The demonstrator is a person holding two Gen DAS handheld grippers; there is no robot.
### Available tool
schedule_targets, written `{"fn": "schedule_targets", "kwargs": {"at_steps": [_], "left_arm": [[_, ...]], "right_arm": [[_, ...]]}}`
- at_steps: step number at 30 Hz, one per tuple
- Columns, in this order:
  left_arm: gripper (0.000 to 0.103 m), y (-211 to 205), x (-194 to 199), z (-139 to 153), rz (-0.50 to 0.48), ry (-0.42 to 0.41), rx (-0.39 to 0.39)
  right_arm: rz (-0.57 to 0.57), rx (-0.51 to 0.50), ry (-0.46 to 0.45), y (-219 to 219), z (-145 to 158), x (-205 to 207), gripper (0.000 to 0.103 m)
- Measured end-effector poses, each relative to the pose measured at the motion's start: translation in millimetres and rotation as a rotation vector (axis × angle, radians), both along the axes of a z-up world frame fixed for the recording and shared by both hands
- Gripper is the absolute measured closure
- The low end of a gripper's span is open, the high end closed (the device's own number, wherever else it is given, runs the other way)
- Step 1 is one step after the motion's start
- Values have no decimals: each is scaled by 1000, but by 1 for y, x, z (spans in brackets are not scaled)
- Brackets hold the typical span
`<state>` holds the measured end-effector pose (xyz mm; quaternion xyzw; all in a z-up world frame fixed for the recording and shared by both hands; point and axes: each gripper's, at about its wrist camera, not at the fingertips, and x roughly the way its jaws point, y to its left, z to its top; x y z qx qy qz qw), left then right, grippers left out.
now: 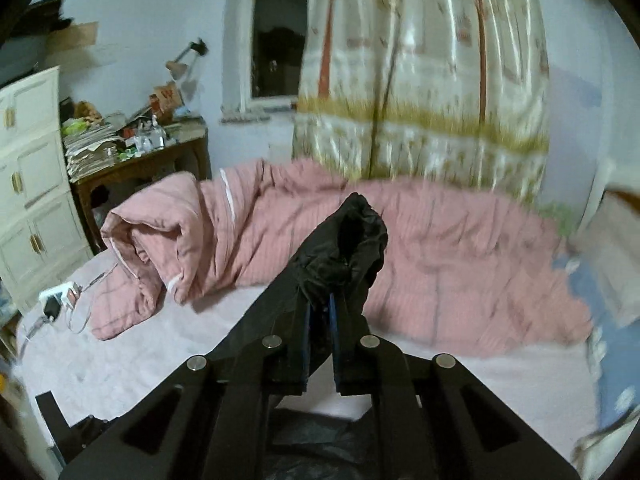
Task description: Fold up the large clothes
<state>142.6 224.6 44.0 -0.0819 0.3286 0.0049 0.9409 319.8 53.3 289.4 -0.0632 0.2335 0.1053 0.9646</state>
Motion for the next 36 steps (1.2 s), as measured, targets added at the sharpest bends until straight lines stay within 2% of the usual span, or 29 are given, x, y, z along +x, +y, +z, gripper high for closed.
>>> {"fn": "schedule_targets", "kwargs": {"at_steps": [6, 10, 12, 14, 21, 23, 25, 26, 30, 36], "left_arm": [[45, 5, -11, 11, -17, -51, -45], [45, 4, -16, 11, -27, -51, -55], [45, 0, -17, 8, -49, -41, -77], [45, -7, -16, 4, -74, -21, -86], [45, -32, -2, -17, -135, 75, -61], [45, -38, 1, -23, -123, 103, -22], [45, -47, 3, -29, -92, 125, 83], [45, -49, 4, -32, -87, 132, 110], [45, -54, 8, -44, -98, 172, 119], [43, -68, 11, -53, -132, 200, 160]], "right_arm": [[-14, -94, -43, 6, 37, -51, 94], [-69, -114, -56, -21, 27, -82, 94], [-105, -117, -39, -46, 10, -94, 94], [-169, -110, 18, -80, -16, -98, 94], [-354, -48, 196, -182, -102, -111, 94], [-382, -17, 238, -206, -125, -119, 94], [-397, 4, 285, -222, -147, -124, 94], [-404, 10, 312, -231, -161, -129, 94], [-426, 35, 378, -251, -199, -138, 94], [-454, 74, 435, -274, -233, -144, 94]]}}
